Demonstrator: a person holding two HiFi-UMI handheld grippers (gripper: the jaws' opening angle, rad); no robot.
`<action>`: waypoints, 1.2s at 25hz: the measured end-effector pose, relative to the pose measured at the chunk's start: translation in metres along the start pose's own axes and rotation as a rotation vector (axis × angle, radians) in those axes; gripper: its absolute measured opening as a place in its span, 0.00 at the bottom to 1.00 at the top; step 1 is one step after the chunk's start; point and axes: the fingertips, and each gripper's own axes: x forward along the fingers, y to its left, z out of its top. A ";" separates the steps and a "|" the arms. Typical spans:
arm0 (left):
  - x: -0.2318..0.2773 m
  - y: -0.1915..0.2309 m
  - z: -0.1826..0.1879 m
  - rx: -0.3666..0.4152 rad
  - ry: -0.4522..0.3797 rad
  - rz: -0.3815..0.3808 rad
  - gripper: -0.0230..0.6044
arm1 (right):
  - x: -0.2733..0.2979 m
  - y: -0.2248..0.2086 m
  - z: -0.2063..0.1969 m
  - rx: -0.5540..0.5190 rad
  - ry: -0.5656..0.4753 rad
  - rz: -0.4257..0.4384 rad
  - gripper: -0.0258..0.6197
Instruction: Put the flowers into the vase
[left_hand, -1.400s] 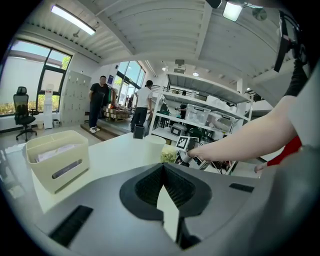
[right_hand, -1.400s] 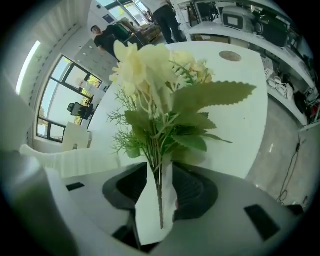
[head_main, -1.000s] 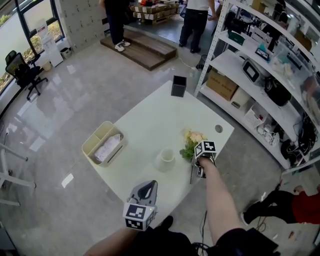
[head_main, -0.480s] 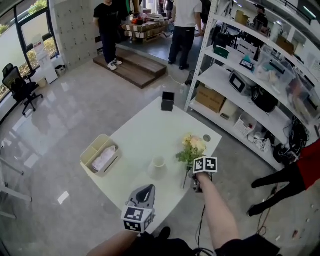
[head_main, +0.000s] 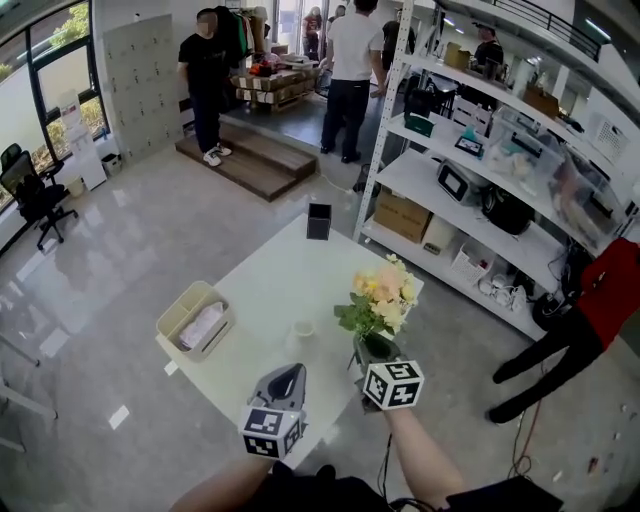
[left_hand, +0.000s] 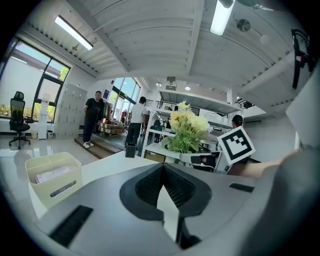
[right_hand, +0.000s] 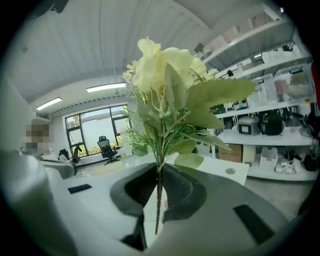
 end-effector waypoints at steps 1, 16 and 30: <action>0.000 -0.001 0.003 0.006 -0.006 -0.002 0.04 | -0.009 0.009 0.008 -0.018 -0.037 0.001 0.09; -0.007 -0.015 0.022 0.042 -0.044 -0.013 0.04 | -0.087 0.054 0.045 -0.242 -0.292 -0.056 0.09; -0.030 0.016 0.005 -0.005 -0.024 0.089 0.04 | -0.055 0.097 0.023 -0.227 -0.235 0.070 0.09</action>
